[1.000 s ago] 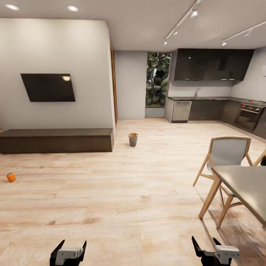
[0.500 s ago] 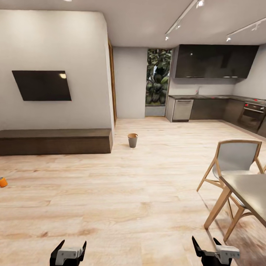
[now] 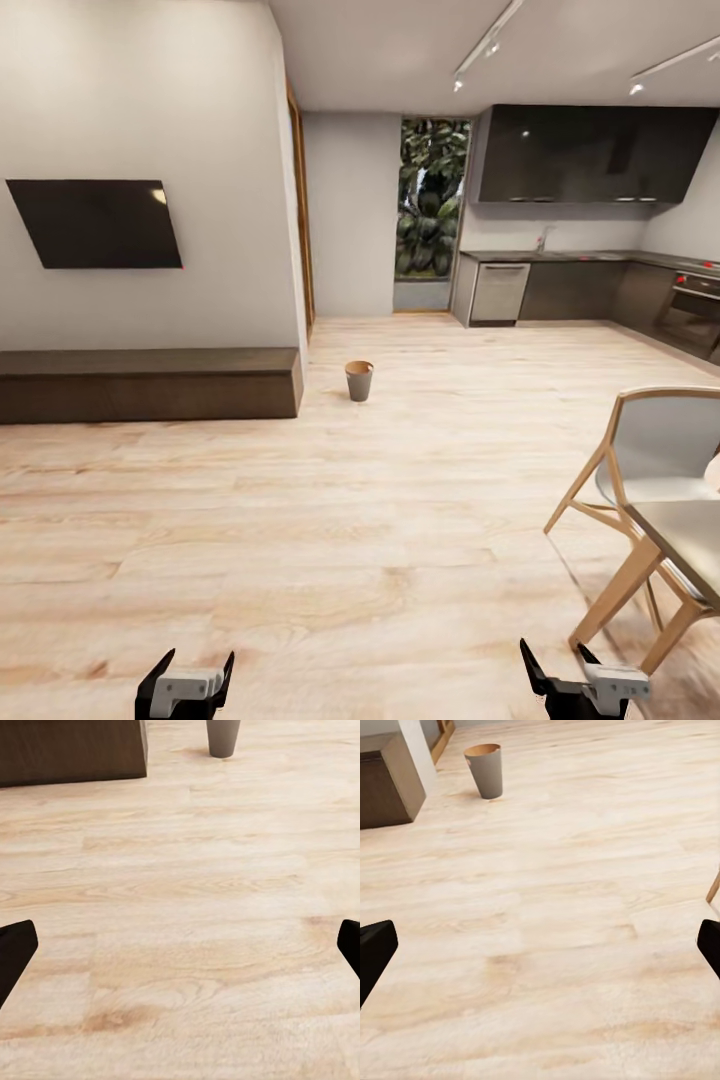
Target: Put the three can of soda from the living room inside the tash can in the kitchen.
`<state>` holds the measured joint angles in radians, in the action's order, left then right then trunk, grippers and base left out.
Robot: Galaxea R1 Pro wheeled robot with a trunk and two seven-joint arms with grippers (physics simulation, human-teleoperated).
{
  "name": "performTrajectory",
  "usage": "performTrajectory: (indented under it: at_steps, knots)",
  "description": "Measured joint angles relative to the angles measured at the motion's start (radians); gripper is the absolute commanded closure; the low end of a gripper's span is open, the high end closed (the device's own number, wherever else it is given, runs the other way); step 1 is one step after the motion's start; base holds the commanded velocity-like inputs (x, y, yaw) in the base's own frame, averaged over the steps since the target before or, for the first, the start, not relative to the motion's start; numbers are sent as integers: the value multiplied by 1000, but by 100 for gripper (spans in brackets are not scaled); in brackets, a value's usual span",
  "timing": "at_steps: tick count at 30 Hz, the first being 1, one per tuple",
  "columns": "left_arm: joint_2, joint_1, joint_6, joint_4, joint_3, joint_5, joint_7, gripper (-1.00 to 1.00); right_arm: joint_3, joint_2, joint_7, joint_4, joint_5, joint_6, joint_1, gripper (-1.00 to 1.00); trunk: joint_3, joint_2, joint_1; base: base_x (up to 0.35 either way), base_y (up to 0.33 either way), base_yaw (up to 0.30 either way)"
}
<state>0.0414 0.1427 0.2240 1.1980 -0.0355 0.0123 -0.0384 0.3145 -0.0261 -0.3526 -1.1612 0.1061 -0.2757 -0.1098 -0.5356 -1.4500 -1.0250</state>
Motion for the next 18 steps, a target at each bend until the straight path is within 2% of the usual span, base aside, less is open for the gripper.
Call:
performTrajectory:
  at_steps: [18]
  knots:
    - [0, 0, 0, 0, 0, 0, 0, -100, 3, 0, 0, 0, 0, 1, 0, -100, -5, 0, 0, 324, 0, 0]
